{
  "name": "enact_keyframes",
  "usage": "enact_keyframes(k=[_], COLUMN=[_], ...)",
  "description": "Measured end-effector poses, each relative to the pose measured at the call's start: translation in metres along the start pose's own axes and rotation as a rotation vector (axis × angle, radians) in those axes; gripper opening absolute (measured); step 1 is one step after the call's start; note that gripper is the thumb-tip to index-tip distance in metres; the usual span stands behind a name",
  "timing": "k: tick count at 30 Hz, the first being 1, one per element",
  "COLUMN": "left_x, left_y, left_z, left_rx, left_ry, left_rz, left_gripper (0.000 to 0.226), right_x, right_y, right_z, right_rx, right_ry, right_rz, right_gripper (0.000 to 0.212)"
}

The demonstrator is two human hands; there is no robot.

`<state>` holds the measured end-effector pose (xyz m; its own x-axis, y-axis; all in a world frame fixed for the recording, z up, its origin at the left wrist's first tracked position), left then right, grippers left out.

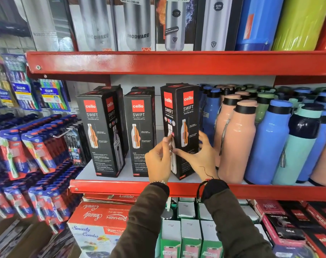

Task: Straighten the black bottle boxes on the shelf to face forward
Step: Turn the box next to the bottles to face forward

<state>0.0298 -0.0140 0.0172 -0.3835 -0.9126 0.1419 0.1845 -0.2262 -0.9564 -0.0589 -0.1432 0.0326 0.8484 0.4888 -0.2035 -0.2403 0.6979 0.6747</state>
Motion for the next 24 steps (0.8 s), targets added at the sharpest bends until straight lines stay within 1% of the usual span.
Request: enact_keyframes(k=[4,7,10,13,16,21,24], left_x=[-0.001,-0.001,0.002,0.004,0.002,0.001,0.0], left_y=[0.001,-0.001,0.0,0.007,0.016,0.021,0.021], left_z=[0.002,0.006,0.014,0.023,0.028,0.018,0.015], left_rx=[0.036,0.111,0.127,0.069,0.007,0.007,0.023], left_ry=[-0.033,-0.058,-0.029,0.025,0.063,0.033,0.008], left_rz=[-0.008,0.104,0.203,0.286,0.256,0.184,0.173], left_gripper=[0.031,0.037,0.045,0.043,0.04,0.041,0.042], right_x=[-0.003,-0.005,-0.006,-0.003,0.002,0.004,0.006], right_y=[0.002,0.001,0.0,-0.006,-0.013,-0.014,-0.013], right_z=[0.0,0.0,0.001,0.002,0.002,0.003,0.001], right_rx=[-0.002,0.002,0.003,0.015,0.018,-0.014,-0.049], right_ry=[-0.014,-0.009,0.027,0.073,0.133,0.173,0.197], right_rz=[0.018,0.034,0.037,0.091,0.126,0.123,0.089], right_gripper=[0.078,0.075,0.077,0.086,0.09,0.073,0.07])
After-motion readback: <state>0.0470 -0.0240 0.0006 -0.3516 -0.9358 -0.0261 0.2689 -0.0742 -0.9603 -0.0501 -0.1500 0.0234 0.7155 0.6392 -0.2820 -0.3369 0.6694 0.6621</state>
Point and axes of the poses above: each hand's wrist, its own z-axis towards the middle knuckle, its own x-axis out of the palm, y = z × x, the point moved 5 cm from there along z, towards the middle knuckle, and after that the axes turned 14 degrees about -x, right-handed, at the moved point
